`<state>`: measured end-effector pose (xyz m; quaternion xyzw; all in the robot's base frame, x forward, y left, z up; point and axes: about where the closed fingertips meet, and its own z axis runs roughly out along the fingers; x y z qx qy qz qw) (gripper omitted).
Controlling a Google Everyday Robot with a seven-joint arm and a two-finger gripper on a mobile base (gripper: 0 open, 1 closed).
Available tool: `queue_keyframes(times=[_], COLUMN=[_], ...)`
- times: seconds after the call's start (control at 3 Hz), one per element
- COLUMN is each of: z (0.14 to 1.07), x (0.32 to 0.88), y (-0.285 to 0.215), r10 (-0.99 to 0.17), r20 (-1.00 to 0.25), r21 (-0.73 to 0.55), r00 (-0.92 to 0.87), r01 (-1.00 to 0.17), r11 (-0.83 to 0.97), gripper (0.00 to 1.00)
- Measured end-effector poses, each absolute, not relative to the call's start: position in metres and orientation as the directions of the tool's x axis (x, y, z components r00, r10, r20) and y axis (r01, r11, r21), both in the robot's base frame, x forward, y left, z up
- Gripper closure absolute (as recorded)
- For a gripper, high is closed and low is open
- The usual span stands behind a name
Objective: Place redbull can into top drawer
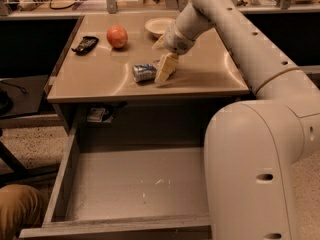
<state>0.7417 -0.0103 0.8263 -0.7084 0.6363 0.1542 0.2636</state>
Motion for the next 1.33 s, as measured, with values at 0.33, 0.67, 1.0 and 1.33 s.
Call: queue_keyframes(times=[0.33,0.67,1.0,1.33], z=[0.826,0.826,0.837,0.867], x=[0.742,0.742,0.735,0.701], y=[-0.010,-0.010,-0.010,0.005], r10=[-0.820,-0.820,-0.818,-0.807], r20=[-0.554,-0.554,-0.552,-0.541], r21=[-0.177,-0.177,-0.208,-0.259], r00=[0.143,0.143,0.163,0.235], r01=[-0.983,-0.983,-0.977,-0.960], r11=[-0.051,-0.051,-0.055,-0.106], gripper=[0.42,0.66,0.89,1.00])
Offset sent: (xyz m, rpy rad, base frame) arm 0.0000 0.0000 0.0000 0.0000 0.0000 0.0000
